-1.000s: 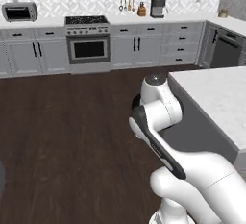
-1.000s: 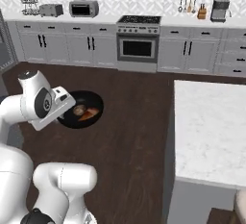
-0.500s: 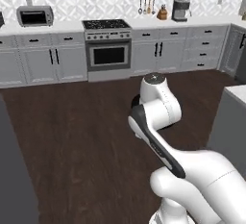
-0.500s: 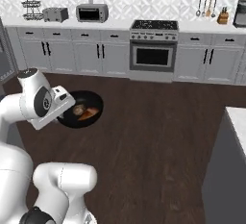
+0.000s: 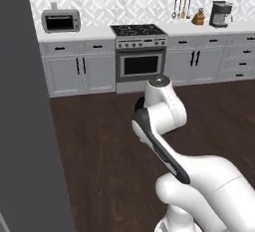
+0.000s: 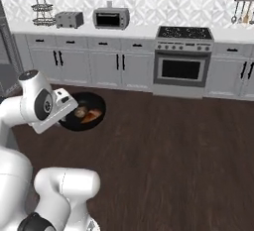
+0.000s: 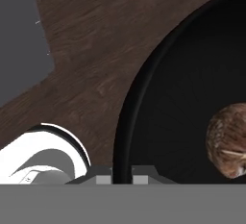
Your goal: Pick the chicken drumstick and mushroom from their plates and place them in the bowl. Then put the bowl in the fridge.
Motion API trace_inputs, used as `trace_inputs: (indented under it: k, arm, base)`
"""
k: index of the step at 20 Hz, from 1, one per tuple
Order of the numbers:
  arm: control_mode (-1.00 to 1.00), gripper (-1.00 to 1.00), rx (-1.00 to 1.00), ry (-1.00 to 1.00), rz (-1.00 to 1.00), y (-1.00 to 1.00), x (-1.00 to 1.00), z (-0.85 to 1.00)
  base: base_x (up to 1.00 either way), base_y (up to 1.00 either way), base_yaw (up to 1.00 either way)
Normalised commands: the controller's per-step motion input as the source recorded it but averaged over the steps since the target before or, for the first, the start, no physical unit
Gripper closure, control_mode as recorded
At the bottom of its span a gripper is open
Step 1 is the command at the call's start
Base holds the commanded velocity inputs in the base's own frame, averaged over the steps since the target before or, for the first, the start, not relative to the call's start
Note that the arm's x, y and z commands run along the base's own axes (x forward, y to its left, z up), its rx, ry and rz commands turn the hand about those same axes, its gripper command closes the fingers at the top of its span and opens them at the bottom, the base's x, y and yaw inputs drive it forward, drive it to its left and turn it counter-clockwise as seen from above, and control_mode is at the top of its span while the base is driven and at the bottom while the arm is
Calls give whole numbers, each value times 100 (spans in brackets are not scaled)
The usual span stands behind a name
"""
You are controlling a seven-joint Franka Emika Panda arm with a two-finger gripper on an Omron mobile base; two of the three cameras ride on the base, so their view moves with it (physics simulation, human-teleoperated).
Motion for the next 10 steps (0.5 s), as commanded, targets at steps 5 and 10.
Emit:
trace_inputs:
  k: [5,10]
  arm:
    - [100,100,0,0,0,0,0,0]
    - [100,100,0,0,0,0,0,0]
  base:
    - [100,0,37]
    - [100,0,45]
